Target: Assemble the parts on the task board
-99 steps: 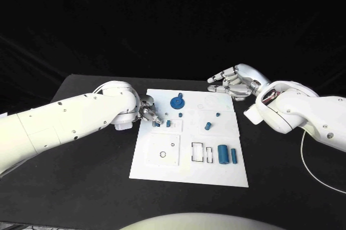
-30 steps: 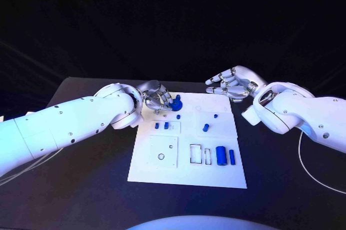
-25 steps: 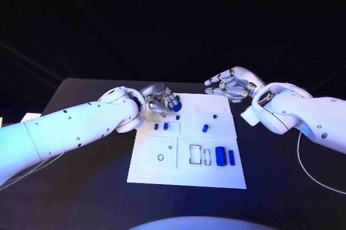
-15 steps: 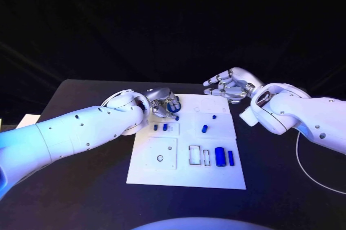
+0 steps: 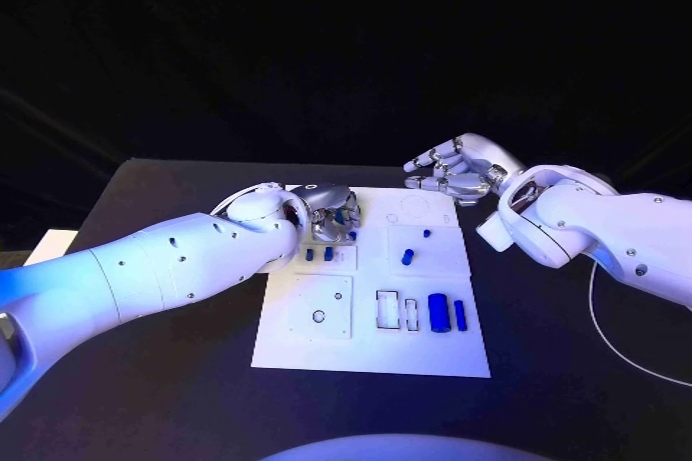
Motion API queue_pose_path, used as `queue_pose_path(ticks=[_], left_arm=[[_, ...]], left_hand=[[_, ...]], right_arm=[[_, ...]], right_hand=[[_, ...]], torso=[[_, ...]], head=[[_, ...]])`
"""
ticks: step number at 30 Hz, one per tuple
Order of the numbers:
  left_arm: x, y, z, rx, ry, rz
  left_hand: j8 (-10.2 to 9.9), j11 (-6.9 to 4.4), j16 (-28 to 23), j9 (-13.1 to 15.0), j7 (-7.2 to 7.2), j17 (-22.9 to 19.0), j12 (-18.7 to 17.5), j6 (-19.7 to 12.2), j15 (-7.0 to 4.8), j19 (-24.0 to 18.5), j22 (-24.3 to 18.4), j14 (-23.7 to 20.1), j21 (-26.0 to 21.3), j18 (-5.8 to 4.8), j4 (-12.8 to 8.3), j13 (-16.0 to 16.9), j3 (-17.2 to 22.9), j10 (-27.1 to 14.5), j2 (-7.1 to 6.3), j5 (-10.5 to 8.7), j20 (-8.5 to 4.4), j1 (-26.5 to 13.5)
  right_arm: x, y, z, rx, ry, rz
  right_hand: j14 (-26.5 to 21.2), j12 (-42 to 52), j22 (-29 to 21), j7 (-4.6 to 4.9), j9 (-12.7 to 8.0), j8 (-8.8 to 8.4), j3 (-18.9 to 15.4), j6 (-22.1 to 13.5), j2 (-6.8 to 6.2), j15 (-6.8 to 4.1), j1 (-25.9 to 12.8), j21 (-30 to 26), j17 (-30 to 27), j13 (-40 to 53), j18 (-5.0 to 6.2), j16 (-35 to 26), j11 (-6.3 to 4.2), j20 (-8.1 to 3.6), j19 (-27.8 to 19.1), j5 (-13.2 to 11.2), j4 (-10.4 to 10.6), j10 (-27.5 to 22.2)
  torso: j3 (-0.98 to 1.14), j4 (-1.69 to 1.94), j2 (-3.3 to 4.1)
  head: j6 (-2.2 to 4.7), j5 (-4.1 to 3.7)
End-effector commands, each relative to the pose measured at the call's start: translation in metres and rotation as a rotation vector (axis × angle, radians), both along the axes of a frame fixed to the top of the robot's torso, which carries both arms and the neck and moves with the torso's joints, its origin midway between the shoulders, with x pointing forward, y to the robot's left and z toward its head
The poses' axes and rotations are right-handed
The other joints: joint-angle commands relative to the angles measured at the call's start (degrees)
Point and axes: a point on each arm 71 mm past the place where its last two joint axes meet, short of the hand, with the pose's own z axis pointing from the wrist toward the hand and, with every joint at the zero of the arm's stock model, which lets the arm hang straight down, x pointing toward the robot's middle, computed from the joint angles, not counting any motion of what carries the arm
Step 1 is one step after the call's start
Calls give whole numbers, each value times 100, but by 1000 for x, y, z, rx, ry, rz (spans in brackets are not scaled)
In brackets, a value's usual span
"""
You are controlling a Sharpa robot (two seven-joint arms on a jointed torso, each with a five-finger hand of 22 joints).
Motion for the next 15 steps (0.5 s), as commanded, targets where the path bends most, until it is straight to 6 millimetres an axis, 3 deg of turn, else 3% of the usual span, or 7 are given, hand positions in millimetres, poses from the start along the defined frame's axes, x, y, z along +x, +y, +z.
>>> queue_pose_path(ticks=[1,5,15], left_arm=[[0,-2,-3,59,11,-3],[0,-3,-4,73,14,3],[0,-9,-6,94,20,-5]], left_hand=[[-22,-9,228,-23,-11,239,-14,87,-8,148,348,122,459,-150,-16,-45,70,88,39,-2,-11,-16],[-12,-30,414,-43,-24,429,-14,202,-21,276,686,222,900,-215,-36,-96,157,221,78,1,-26,18],[-21,-68,536,-85,-45,499,-69,368,-52,383,1078,288,1386,-285,-85,-198,358,435,128,-12,-52,45]], right_arm=[[0,2,0,-9,-9,18],[-1,3,0,-9,-8,19],[-1,4,0,-9,-8,22]], right_hand=[[268,-22,-8,6,1,32,-5,25,30,12,8,-24,-6,0,-30,-36,17,-13,-35,25,23,-35],[268,-22,-8,6,1,32,-5,25,30,12,8,-24,-6,0,-30,-36,17,-13,-35,25,23,-35],[268,-22,-8,6,1,32,-5,25,30,12,8,-24,-6,0,-30,-36,17,-13,-35,25,23,-35]], torso=[[-4,10,-4],[-2,10,-4],[-3,8,-4]], head=[[-10,-5],[-18,-5],[-22,-5]])
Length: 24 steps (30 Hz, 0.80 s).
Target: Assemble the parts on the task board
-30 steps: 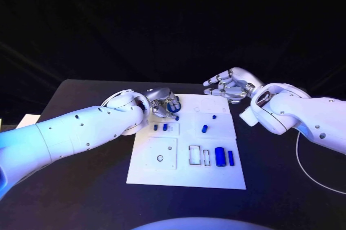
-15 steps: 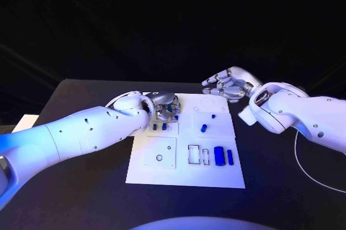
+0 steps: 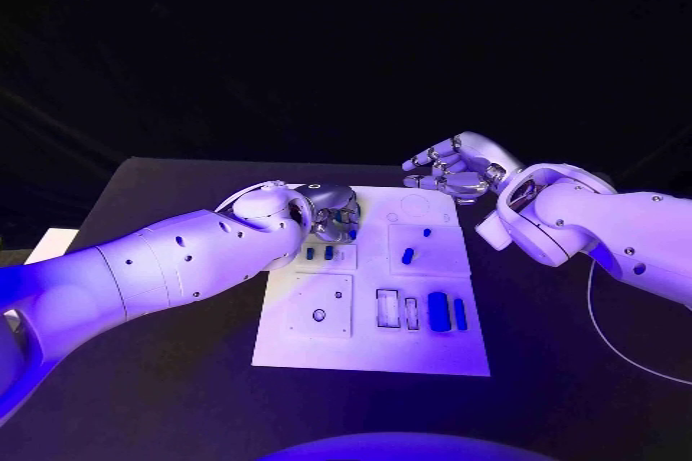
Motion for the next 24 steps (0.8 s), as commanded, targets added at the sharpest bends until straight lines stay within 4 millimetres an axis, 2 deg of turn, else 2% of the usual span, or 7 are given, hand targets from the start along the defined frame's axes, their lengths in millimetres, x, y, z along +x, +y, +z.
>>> queue_pose_path(ticks=[1,16,21,24], left_arm=[[-2,-4,-5,40,19,-11],[-2,-8,-9,62,43,-5],[-2,-7,-10,76,52,4],[-3,-7,-10,79,44,6]], left_hand=[[-10,-10,29,-11,-15,7,-33,62,-4,56,86,73,106,-78,-7,-25,48,61,42,-13,3,-10],[-77,-6,49,-61,-9,-26,-130,67,-3,102,300,100,363,-115,-21,-105,119,103,-22,-34,-9,-94],[-68,-22,74,-70,-3,-13,-132,150,-19,113,389,118,464,-129,-98,-121,257,208,52,-26,-14,-6],[-24,-51,106,-61,-7,13,-97,299,-52,144,526,142,636,-153,-249,-106,459,386,133,-28,-33,148]], right_arm=[[0,2,0,-8,-6,18],[-1,3,0,-8,-5,20],[-1,3,0,-8,-4,21],[-1,3,0,-9,-3,21]], right_hand=[[268,-22,-9,6,1,32,-5,25,30,12,8,-24,-6,0,-30,-36,16,-13,-35,25,23,-36],[268,-22,-9,6,1,32,-5,25,30,12,8,-24,-6,0,-30,-36,16,-13,-35,25,23,-36],[268,-21,-9,6,1,32,-5,25,30,12,8,-24,-6,0,-30,-36,16,-13,-35,26,24,-35],[267,-6,-16,8,1,32,2,24,33,12,7,-29,-9,11,-29,-40,18,-12,-38,39,31,-27]], torso=[[-2,-1,2],[2,4,-2],[-3,3,-2],[-2,2,-1]], head=[[-4,-1],[-22,-10],[-23,-15],[-26,-12]])
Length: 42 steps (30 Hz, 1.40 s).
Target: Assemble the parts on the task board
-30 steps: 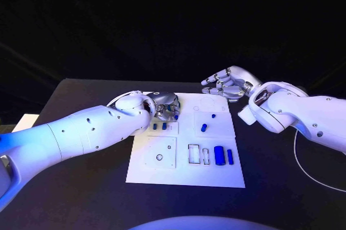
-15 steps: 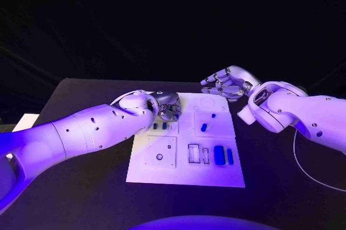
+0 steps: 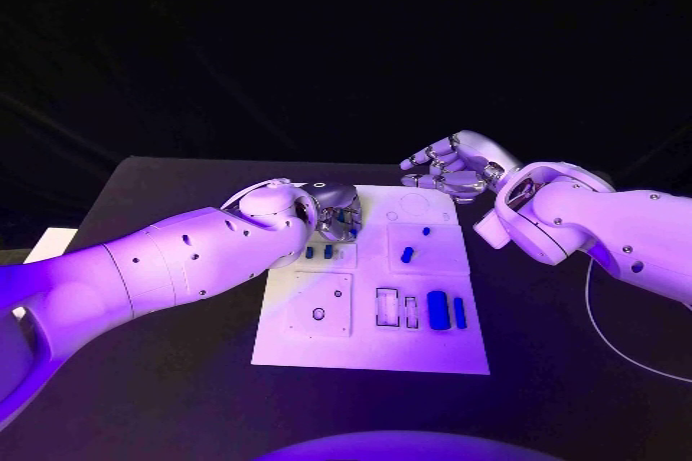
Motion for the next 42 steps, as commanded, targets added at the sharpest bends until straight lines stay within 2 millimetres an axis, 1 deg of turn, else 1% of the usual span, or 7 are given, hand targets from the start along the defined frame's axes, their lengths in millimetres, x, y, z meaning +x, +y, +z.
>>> queue_pose_path(ticks=[1,8,14,20,31,36,42], left_arm=[[-3,1,-10,56,37,5],[-4,0,-5,-14,-19,5],[-7,3,0,-65,-37,11],[-8,10,11,-112,-37,28],[-7,42,37,-163,-32,93],[-4,62,36,-144,4,131],[-2,76,31,-115,42,157]], left_hand=[[53,-22,41,5,-5,25,75,126,-39,48,104,126,134,-129,-97,37,153,140,70,-30,-13,108],[69,-47,78,5,-16,34,24,365,-72,127,429,176,549,-199,-395,93,684,412,42,9,-59,126],[-17,-35,64,-30,11,-16,-179,387,-53,106,475,183,572,-197,-462,75,928,461,-61,3,-54,-116],[-54,-27,62,-43,23,-32,-259,394,-47,102,500,186,590,-199,-500,72,1005,489,-80,0,-49,-190],[-90,-17,63,-54,40,-45,-334,407,-38,99,530,189,616,-202,-544,76,1064,527,-106,-5,-41,-264],[-103,-21,55,-56,34,-71,-382,434,-37,96,545,186,624,-202,-540,84,1052,559,-131,-17,-36,-358],[-110,-23,51,-58,33,-82,-401,440,-38,94,551,184,628,-203,-536,87,1043,568,-136,-25,-34,-391]], right_arm=[[-1,2,0,-8,-3,17],[0,2,0,-8,-2,18],[0,2,0,-8,-3,18],[0,1,0,-8,-3,17],[-1,0,0,-9,-2,13],[0,-1,0,-9,-1,11],[0,-1,0,-9,-1,11]], right_hand=[[267,-6,-5,8,1,32,2,24,33,12,7,-29,-10,5,-29,-18,18,-12,-38,39,31,-28],[267,-4,-3,8,1,32,2,24,33,12,6,-28,-10,6,-29,-19,18,-12,-38,39,32,-26],[267,-4,-3,8,1,32,2,24,33,12,6,-28,-10,6,-29,-19,18,-12,-38,39,32,-26],[267,-4,-3,8,1,32,2,24,33,12,6,-28,-10,6,-29,-19,18,-12,-38,39,32,-26],[267,-7,-2,8,1,33,3,25,33,13,-1,-28,-14,2,-29,-22,19,-12,-37,43,40,-28],[267,-7,-2,8,1,33,3,25,33,13,-1,-28,-14,2,-29,-22,19,-12,-37,43,40,-28],[267,-7,-2,8,1,33,3,25,33,13,-1,-28,-14,2,-29,-22,19,-12,-37,43,40,-28]], torso=[[-3,-1,0],[-4,4,-2],[0,3,-4],[2,9,-8],[5,26,-20],[7,40,-23],[0,24,-15]], head=[[-3,2],[10,1],[18,-5],[34,-4],[77,13],[77,-1],[86,29]])
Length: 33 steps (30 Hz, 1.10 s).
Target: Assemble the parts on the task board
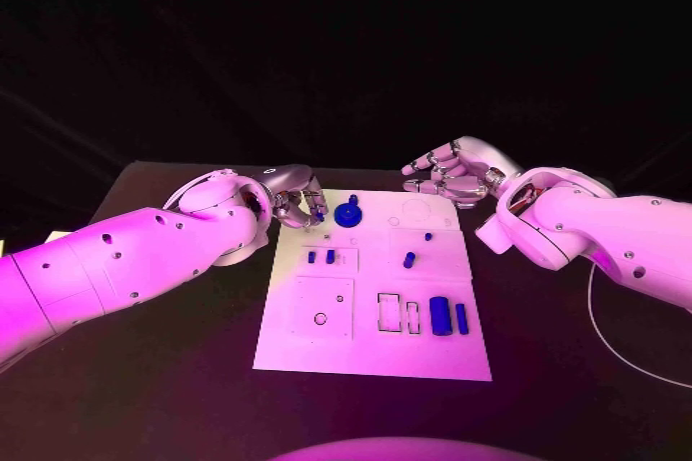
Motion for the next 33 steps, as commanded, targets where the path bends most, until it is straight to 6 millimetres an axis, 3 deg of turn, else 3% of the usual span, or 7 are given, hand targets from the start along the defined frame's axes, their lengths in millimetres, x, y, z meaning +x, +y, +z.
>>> queue_pose_path(ticks=[1,22,33], left_arm=[[0,3,-6,14,67,7],[4,-1,-27,27,118,1],[2,-6,-28,13,114,-17]], left_hand=[[-20,14,1,7,6,-5,-31,30,5,53,35,183,33,-113,15,3,7,43,-3,-30,7,-47],[-24,12,-4,6,6,-15,-41,36,4,48,33,180,26,-111,15,7,-1,54,-5,-38,8,-66],[-23,10,-10,7,7,-29,-46,45,3,46,33,176,22,-110,13,11,-4,65,0,-41,8,-73]], right_arm=[[0,1,0,-6,-3,13],[0,2,0,-5,-4,15],[0,2,0,-6,-4,16]], right_hand=[[267,-7,-2,9,1,33,3,25,33,13,-1,-28,-9,4,-29,-22,19,-12,-37,20,40,-28],[267,-7,-2,9,1,33,3,25,33,13,-1,-28,-9,4,-29,-22,19,-12,-37,20,40,-28],[267,-7,-2,9,1,33,3,25,33,13,-1,-28,-9,4,-29,-22,19,-12,-37,20,40,-28]], torso=[[-6,-10,6],[-2,-19,12],[-2,-18,8]], head=[[4,17],[-46,29],[-58,15]])
